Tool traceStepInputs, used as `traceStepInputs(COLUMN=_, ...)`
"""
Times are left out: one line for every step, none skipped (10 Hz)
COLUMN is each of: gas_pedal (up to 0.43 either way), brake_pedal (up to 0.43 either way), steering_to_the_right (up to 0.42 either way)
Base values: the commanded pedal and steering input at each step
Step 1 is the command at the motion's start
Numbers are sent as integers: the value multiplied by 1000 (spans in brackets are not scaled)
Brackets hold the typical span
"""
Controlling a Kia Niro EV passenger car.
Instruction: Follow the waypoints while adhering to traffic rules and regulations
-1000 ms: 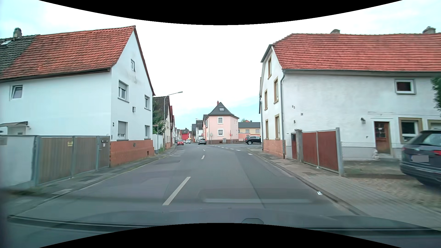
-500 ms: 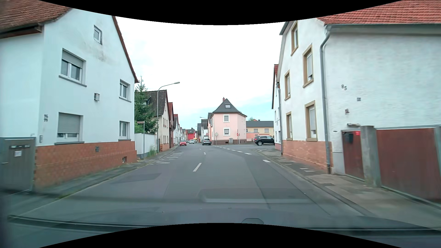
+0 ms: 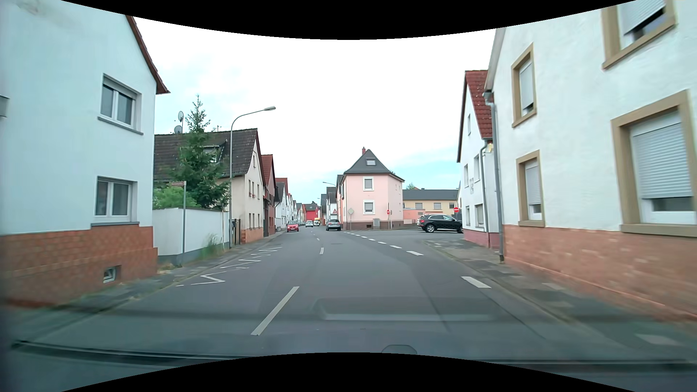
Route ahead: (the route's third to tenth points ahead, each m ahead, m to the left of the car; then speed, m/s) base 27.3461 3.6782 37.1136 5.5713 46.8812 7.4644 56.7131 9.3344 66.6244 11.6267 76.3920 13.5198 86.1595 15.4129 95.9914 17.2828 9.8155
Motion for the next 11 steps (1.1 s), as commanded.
traceStepInputs(gas_pedal=0, brake_pedal=0, steering_to_the_right=-33)
traceStepInputs(gas_pedal=0, brake_pedal=0, steering_to_the_right=-32)
traceStepInputs(gas_pedal=0, brake_pedal=0, steering_to_the_right=-31)
traceStepInputs(gas_pedal=0, brake_pedal=0, steering_to_the_right=-32)
traceStepInputs(gas_pedal=0, brake_pedal=0, steering_to_the_right=-32)
traceStepInputs(gas_pedal=0, brake_pedal=0, steering_to_the_right=-32)
traceStepInputs(gas_pedal=0, brake_pedal=0, steering_to_the_right=-32)
traceStepInputs(gas_pedal=0, brake_pedal=0, steering_to_the_right=-35)
traceStepInputs(gas_pedal=0, brake_pedal=0, steering_to_the_right=-40)
traceStepInputs(gas_pedal=0, brake_pedal=0, steering_to_the_right=-44)
traceStepInputs(gas_pedal=0, brake_pedal=0, steering_to_the_right=-48)
